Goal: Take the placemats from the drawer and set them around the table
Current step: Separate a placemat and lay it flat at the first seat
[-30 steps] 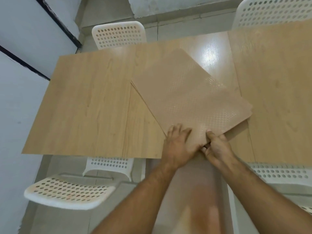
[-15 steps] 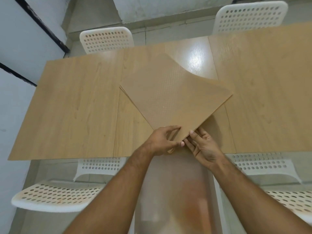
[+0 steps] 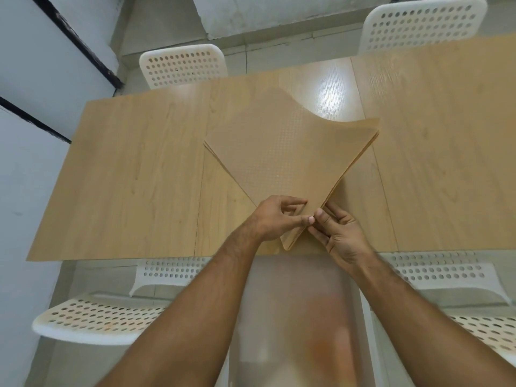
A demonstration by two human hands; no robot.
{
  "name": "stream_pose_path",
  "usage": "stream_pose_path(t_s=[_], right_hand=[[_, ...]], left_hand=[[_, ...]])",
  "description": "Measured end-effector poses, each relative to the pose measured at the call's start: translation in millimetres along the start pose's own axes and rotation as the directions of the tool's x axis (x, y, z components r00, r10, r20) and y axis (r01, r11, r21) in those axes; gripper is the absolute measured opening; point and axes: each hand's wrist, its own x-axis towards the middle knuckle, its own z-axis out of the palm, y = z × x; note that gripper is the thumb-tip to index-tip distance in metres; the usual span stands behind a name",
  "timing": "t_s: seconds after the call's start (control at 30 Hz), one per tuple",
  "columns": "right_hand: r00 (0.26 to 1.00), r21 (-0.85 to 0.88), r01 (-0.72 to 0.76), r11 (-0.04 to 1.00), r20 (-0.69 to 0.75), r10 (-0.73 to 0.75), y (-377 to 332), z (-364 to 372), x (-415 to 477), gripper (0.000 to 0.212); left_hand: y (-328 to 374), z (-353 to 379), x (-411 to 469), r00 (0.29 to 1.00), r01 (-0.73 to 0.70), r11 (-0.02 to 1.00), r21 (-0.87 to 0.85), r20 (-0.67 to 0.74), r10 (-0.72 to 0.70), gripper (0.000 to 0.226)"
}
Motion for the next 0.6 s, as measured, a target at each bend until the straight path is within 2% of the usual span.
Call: stream_pose_path(t_s=[0.23, 0.37, 0.53, 0.6], right_hand=[[1.0, -0.021, 0.004, 1.0, -0.011, -0.004, -0.7, -3.5, 0.2, 0.051], [1.0, -0.002, 0.004, 1.0, -0.01, -0.004, 2.1, -3.4, -1.5, 0.045], [0.999, -0.022, -0.003, 1.0, -0.032, 0.003, 2.1, -4.4, 0.2, 0.031], [0.999, -0.035, 0.004, 0.999, -0.045, -0.005, 2.5, -4.8, 1.2, 0.032]], left_hand=[[4.3, 3.3, 2.4, 0.999, 0.036, 0.999, 0.03, -0.012, -0.036, 0.055], [3.1, 6.2, 1.2, 0.999, 0.037, 0.998, 0.049, -0.015, -0.037, 0.074], [2.2, 4.4, 1.4, 1.0, 0.03, 0.999, 0.044, 0.003, -0.03, 0.062], [2.4, 5.3, 1.0, 0.999, 0.028, 0.998, 0.059, 0.013, -0.029, 0.06]])
